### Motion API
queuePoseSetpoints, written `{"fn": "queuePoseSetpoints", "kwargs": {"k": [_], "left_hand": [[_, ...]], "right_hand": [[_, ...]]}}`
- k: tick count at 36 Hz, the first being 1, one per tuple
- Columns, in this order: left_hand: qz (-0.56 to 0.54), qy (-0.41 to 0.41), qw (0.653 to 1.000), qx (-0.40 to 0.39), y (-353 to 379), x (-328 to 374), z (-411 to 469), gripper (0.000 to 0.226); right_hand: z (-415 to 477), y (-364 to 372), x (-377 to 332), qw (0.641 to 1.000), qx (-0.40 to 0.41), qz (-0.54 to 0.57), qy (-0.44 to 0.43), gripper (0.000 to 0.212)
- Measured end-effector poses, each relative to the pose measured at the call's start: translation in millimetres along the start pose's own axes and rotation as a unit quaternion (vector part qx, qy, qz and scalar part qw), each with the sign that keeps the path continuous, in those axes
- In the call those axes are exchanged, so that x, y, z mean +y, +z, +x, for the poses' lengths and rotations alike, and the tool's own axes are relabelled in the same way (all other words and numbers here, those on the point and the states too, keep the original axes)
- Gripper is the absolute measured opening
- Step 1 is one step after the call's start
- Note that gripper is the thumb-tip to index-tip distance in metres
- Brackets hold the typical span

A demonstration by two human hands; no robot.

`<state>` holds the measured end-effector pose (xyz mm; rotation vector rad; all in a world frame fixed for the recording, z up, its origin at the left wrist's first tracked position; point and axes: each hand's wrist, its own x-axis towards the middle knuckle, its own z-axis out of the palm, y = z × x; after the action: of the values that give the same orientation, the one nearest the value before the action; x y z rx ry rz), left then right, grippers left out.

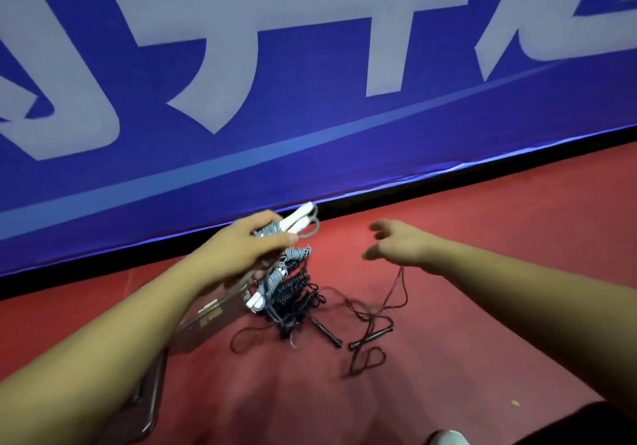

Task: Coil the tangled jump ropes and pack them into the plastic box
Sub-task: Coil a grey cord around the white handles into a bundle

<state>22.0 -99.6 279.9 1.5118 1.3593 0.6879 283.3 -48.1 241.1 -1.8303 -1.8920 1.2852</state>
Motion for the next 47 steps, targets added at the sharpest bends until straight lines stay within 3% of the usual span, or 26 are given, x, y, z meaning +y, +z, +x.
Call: {"fn": "queuePoseSetpoints", "kwargs": {"k": [5,8,11,14,17,20,22,25,28,30,34,38,41,43,47], "left_hand": [[-0.237,0.053,0.966,-0.089,0.9,24.9,-1.8,0.031],[-0.315,0.079,0.94,-0.099,-2.9,29.4,-0.6,0.051],[-0.35,0.089,0.931,-0.045,-6.5,29.5,1.5,0.057],[-0.352,0.093,0.931,0.024,-10.0,24.2,4.1,0.031],[-0.373,0.091,0.921,0.062,-12.6,23.1,5.2,0.021],[-0.363,0.098,0.922,0.087,-13.1,26.2,5.4,0.018],[-0.303,0.107,0.94,0.112,-13.0,26.5,6.1,0.015],[-0.079,0.115,0.98,0.139,-10.8,24.2,6.1,0.014],[0.005,0.088,0.994,0.07,-2.7,21.3,1.0,0.024],[0.018,0.082,0.996,0.028,5.1,20.3,-3.3,0.03],[-0.024,0.098,0.995,0.014,19.5,19.6,-4.8,0.016],[-0.076,0.061,0.993,-0.06,28.8,18.8,-4.3,0.009],[-0.096,0.036,0.989,-0.103,26.2,10.9,0.3,0.022],[-0.133,0.026,0.985,-0.106,23.3,7.9,2.2,0.033],[-0.325,0.031,0.935,-0.138,16.8,10.0,7.1,0.042]], "right_hand": [[-15.5,28.8,-24.5,0.961,-0.212,0.125,-0.128,0.08],[-22.4,40.2,-36.9,0.91,-0.314,0.237,-0.134,0.06],[-25.6,47.4,-38.7,0.893,-0.361,0.228,-0.144,0.032],[-18.3,45.4,-35.3,0.913,-0.336,0.204,-0.112,0.009],[-10.7,41.1,-21.5,0.94,-0.311,0.121,-0.076,0.023],[-7.0,39.6,0.7,0.959,-0.273,-0.031,-0.067,0.026],[-6.1,37.4,6.0,0.964,-0.26,0.017,-0.055,0.031],[-4.7,27.2,-5.7,0.96,-0.199,0.181,-0.076,0.037],[-4.1,14.8,-22.2,0.928,-0.197,0.308,-0.072,0.032],[-7.8,8.8,-29.1,0.935,-0.218,0.265,-0.084,0.019],[-19.2,5.9,-35.0,0.939,-0.282,0.155,-0.121,0.009],[-17.9,2.3,-39.7,0.926,-0.294,0.189,-0.143,0.015],[-14.2,0.4,-35.5,0.926,-0.283,0.197,-0.151,0.029],[-12.1,-1.6,-28.7,0.93,-0.273,0.195,-0.148,0.026],[-2.6,-2.1,-4.3,0.953,-0.237,0.121,-0.148,0.018]]}}
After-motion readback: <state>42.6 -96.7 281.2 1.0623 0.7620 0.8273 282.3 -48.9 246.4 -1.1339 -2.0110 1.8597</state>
